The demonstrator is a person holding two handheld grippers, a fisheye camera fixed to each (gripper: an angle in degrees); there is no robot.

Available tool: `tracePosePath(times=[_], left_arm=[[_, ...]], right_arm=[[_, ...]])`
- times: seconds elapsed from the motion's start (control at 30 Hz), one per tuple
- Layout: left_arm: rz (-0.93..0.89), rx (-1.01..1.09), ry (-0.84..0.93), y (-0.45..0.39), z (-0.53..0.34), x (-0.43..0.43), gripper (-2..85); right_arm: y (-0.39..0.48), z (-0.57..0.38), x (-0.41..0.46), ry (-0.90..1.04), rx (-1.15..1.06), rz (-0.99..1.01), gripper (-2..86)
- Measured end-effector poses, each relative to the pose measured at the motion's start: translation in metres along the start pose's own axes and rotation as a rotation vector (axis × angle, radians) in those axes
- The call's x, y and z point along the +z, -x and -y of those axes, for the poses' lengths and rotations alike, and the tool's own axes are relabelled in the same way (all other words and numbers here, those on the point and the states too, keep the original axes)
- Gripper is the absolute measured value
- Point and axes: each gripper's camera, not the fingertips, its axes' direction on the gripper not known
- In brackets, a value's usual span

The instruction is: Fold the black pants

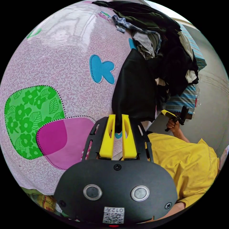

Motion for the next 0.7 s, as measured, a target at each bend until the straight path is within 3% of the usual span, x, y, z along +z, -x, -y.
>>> tracePosePath(times=[0.07, 0.17, 0.27, 0.43, 0.7], left_arm=[[-0.059, -0.020, -0.012, 0.018, -0.003, -0.008, 4.5], [-0.158, -0.046, -0.041, 0.048, -0.012, -0.022, 3.3], [-0.146, -0.046, -0.006, 0.073, -0.018, -0.030, 2.7], [-0.158, -0.039, 0.022, 0.111, -0.027, -0.041, 2.1], [-0.178, -0.044, 0.036, 0.190, -0.059, -0.058, 1.9]], right_arm=[[-0.033, -0.009, -0.011, -0.079, 0.220, 0.118, 6.1], [-0.068, -0.025, -0.008, -0.151, 0.405, 0.282, 10.9], [-0.089, -0.038, 0.008, -0.219, 0.516, 0.373, 12.2], [-0.087, -0.028, 0.047, -0.211, 0.523, 0.440, 13.1], [-0.045, 0.032, 0.089, -0.109, 0.349, 0.428, 12.5]])
